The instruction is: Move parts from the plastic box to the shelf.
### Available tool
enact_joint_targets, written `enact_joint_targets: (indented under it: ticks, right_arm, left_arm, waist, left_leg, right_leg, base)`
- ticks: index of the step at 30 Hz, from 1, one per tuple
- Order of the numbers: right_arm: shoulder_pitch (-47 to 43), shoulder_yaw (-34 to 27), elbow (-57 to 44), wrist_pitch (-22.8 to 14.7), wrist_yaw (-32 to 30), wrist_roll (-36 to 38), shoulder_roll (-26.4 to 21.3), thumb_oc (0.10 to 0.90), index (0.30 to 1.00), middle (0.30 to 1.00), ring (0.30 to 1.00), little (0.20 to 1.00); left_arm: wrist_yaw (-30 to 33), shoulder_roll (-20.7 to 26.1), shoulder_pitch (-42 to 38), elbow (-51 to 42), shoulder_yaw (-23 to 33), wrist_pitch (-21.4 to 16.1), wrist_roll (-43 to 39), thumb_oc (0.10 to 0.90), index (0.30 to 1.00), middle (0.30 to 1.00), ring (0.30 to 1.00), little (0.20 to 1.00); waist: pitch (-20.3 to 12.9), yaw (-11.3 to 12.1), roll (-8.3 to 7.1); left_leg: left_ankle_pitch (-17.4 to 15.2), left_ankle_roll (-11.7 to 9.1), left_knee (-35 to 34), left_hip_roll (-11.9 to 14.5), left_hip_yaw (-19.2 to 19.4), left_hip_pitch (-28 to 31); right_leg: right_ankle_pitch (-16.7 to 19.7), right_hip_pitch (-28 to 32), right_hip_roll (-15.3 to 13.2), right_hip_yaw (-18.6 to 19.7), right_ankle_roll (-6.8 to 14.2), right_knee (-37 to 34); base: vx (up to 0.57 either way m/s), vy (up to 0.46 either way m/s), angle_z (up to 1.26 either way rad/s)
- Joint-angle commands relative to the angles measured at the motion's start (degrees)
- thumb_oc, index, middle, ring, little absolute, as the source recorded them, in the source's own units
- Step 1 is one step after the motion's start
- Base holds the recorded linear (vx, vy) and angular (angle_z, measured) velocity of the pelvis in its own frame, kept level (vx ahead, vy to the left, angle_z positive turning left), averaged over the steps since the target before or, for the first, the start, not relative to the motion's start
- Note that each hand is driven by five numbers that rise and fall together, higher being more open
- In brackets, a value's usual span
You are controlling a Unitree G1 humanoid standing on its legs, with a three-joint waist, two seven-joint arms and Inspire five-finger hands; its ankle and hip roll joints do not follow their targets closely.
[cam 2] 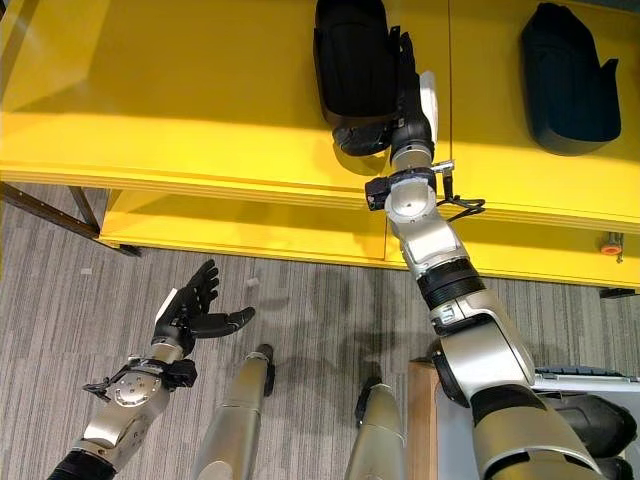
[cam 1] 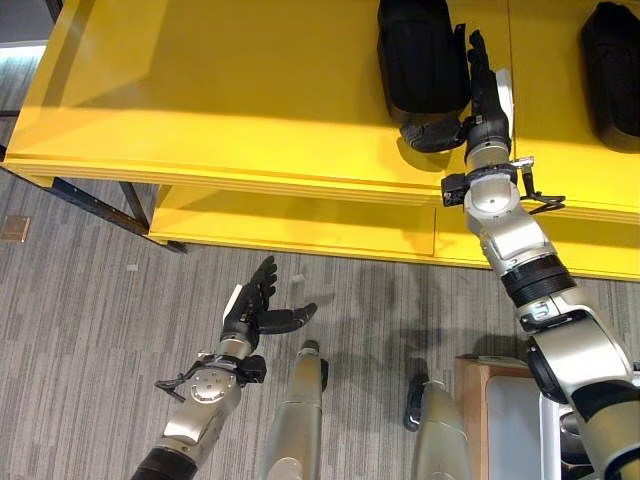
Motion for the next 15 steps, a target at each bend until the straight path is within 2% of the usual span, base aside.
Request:
enact_joint_targets:
  ticks: [1, 15]
  right_arm:
    - [-5.6, -4.3, -4.7, -7.1, -2.5, 1.5, -1.7, 0.900, 1.000, 1.000, 1.000, 1.000]
    - [-6.3, -5.2, -3.5, -7.5, -4.0, 2.2, -1.8, 0.900, 1.000, 1.000, 1.000, 1.000]
  left_arm:
    - [0.6, 2.7, -0.9, -5.2, 1.7, -4.2, 0.7, 0.900, 1.000, 1.000, 1.000, 1.000]
    - [0.8, 3.0, -0.8, -5.1, 1.5, -4.2, 0.5, 0.900, 1.000, 1.000, 1.000, 1.000]
  waist:
    - [-2.6, 1.1, 0.05]
    - [-2.2, 1.2, 0.46]
  left_leg:
    - [-1.5, 1.4, 2.3, 2.1, 0.3, -1.0]
    - [-1.3, 1.4, 2.2, 2.0, 0.3, -1.4]
  right_leg:
    - [-1.4, 4.0, 1.1, -0.3, -3.9, 1.5]
    - [-1.6, 3.2, 1.0, -0.3, -4.0, 2.1]
  base:
    - [0.00, 0.000, 0.00]
    - [0.00, 0.000, 0.00]
